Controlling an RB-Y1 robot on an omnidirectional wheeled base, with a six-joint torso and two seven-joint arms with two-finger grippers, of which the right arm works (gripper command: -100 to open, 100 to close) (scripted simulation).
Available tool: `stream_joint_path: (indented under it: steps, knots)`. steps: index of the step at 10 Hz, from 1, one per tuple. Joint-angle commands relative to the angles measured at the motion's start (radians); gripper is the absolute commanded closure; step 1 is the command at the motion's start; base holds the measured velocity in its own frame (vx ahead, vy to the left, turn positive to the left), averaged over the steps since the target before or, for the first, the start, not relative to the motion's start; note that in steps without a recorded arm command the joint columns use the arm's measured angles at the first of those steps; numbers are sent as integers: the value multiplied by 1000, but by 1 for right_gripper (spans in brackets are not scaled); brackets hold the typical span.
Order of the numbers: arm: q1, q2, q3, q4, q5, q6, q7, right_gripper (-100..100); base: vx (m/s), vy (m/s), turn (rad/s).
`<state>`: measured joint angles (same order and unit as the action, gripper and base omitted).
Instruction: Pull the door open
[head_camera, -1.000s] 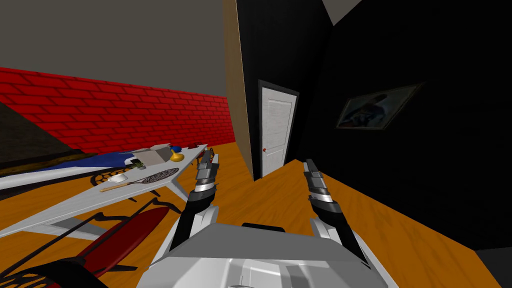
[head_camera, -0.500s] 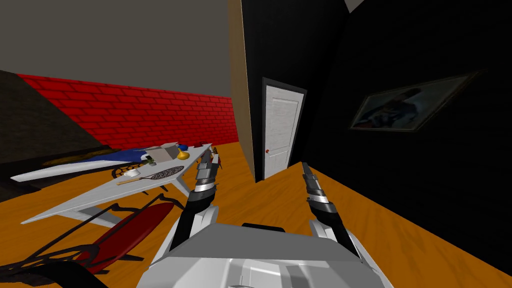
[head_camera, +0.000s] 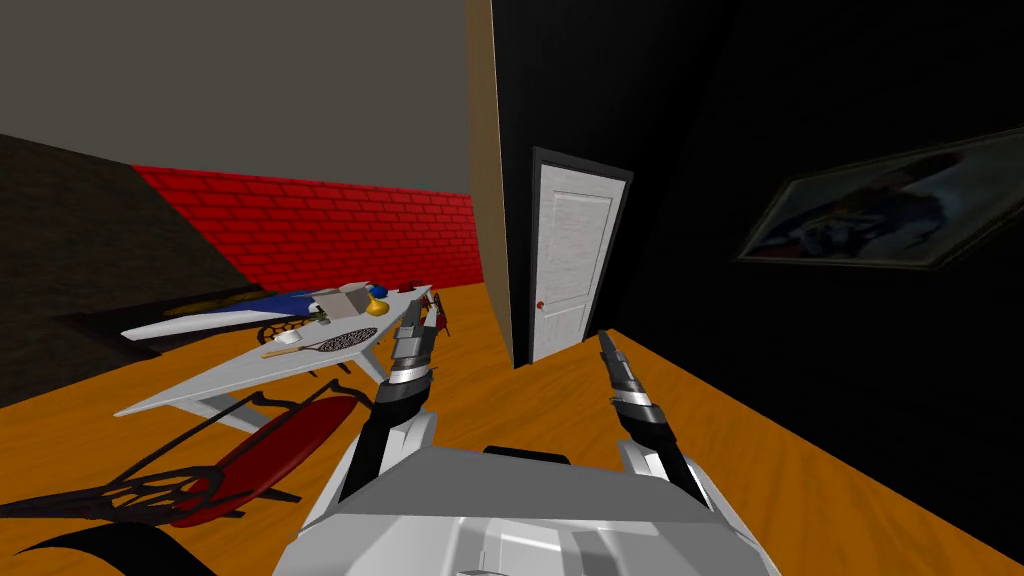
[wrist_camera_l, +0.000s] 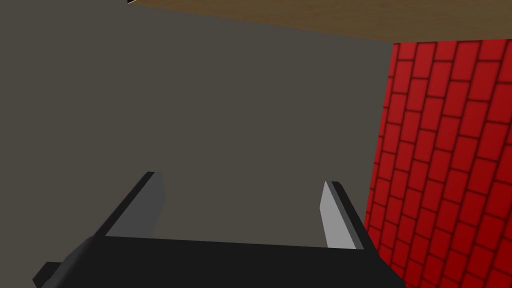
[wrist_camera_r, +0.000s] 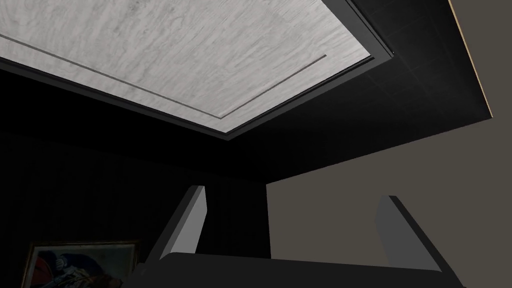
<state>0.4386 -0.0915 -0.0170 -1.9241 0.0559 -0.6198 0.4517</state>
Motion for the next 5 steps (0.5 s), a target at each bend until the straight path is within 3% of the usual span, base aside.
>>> stream_joint_path:
  steps: [1, 5]
  knots:
    - [-2, -3, -1, 39, 2, -13, 40, -100, 85, -48, 138]
    - [-22, -13, -9, 136, 3, -32, 132, -100, 91, -37, 134]
